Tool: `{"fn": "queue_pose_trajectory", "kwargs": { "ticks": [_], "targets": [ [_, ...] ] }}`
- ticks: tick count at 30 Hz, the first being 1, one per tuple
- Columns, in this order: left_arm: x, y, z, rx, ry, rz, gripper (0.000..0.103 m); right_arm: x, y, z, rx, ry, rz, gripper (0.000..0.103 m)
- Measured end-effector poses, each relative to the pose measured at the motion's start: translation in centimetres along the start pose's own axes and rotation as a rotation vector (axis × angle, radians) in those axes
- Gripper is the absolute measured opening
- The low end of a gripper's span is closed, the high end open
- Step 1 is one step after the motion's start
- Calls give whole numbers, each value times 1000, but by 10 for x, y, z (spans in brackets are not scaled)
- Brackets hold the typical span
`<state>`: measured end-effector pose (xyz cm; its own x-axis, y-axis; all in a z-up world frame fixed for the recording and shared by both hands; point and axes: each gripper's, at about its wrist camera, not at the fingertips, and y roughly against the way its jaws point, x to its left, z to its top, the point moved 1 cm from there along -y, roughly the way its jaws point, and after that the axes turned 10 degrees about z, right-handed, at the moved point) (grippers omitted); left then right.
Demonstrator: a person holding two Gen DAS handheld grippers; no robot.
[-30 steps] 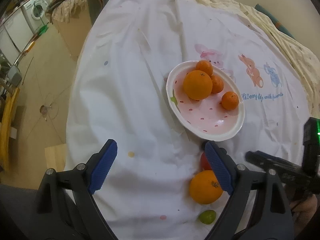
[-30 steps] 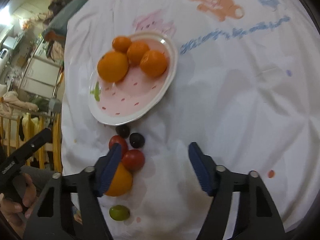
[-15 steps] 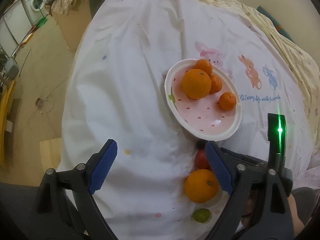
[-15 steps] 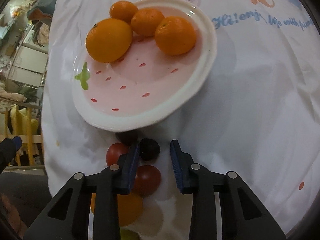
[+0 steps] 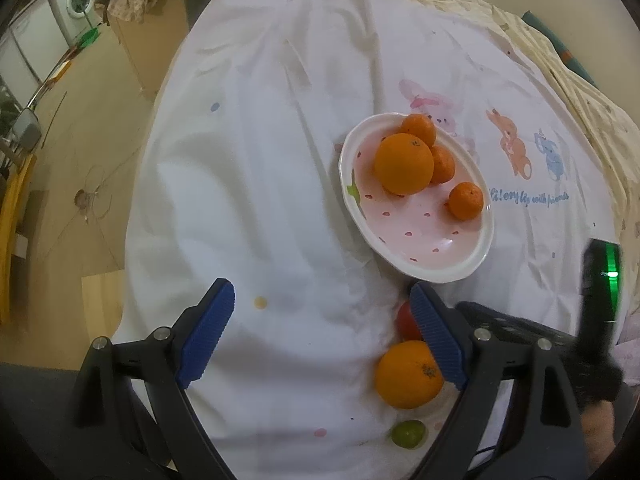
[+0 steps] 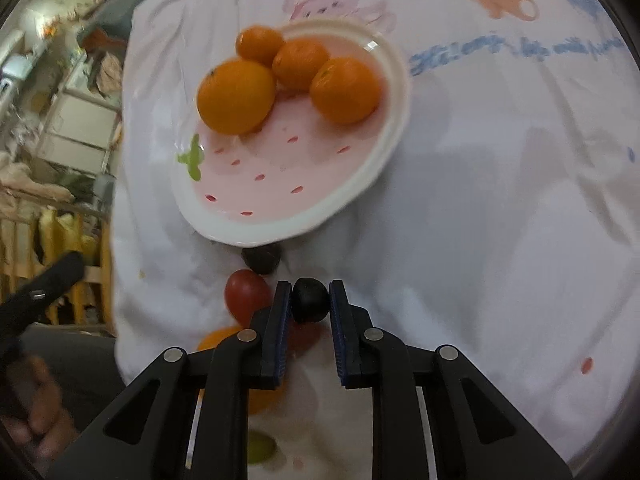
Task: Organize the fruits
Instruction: 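Lower the right tool onto a dark purple plum and close it, then lift the plum with the right tool while the left tool grasps the other dark plum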
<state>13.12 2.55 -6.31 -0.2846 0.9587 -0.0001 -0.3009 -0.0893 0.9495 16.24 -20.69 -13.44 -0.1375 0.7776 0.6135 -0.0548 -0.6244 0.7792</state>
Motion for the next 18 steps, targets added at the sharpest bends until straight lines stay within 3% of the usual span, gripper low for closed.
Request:
{"fn": "queue_pose_trajectory", "kwargs": {
  "ticks": [11, 18],
  "targets": [
    [-31, -22, -9, 72, -68, -23, 87, -6, 70, 0, -119, -5, 84, 20],
    [-76, -52, -21, 141, -199, -33, 69, -36, 72, -3, -160, -105, 138, 20]
  ]
}}
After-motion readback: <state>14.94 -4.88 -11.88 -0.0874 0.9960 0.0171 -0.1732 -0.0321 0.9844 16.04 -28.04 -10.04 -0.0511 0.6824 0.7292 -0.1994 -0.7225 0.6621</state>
